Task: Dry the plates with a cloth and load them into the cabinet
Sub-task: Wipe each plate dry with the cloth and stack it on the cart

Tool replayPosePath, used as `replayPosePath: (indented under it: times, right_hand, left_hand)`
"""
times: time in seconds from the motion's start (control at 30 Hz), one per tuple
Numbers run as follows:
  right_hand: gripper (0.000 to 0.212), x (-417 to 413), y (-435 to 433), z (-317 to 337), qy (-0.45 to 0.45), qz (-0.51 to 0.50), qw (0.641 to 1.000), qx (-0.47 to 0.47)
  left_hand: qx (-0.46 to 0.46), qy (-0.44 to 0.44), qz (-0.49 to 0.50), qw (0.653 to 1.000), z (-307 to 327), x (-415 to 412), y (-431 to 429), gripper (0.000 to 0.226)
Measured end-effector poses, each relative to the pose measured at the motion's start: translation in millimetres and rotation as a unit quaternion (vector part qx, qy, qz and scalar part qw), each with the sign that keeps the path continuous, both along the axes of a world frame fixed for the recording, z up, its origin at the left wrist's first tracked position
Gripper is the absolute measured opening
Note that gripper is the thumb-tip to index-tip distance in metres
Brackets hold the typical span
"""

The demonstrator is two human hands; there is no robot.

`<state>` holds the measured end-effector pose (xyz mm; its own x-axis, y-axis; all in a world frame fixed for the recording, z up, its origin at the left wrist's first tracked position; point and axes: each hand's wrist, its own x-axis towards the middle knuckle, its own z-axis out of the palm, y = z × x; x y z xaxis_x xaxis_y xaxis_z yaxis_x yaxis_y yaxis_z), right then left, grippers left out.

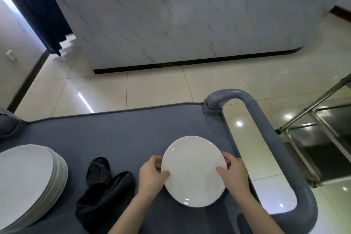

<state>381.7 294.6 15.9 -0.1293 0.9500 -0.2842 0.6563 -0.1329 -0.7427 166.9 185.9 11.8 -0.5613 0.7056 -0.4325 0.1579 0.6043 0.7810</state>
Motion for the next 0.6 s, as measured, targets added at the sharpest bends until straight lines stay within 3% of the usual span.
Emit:
replayPosePath:
  times: [0.17, 0.33, 0.43, 0.6]
  right_hand:
    - [0.042, -12, 0, 7, 0.112, -0.022, 0.993, -0.039]
    - [0.043, -45, -12, 23, 0.276, 0.039, 0.945, -0.17]
    - [0.044, -71, -27, 23, 0.31, 0.058, 0.922, -0.227]
    - [0.041, -99, -41, 20, 0.35, 0.054, 0.904, -0.239]
  left_hand:
    - [0.036, -0.031, 0.044, 0.998, 8, -23, -15, 0.035]
    - [0.069, -0.077, 0.095, 0.99, 23, -65, -38, 0.035]
    - [0.093, -0.054, 0.103, 0.989, 30, -88, -55, 0.036]
    - [0.094, -0.014, 0.084, 0.992, 34, -122, -88, 0.03]
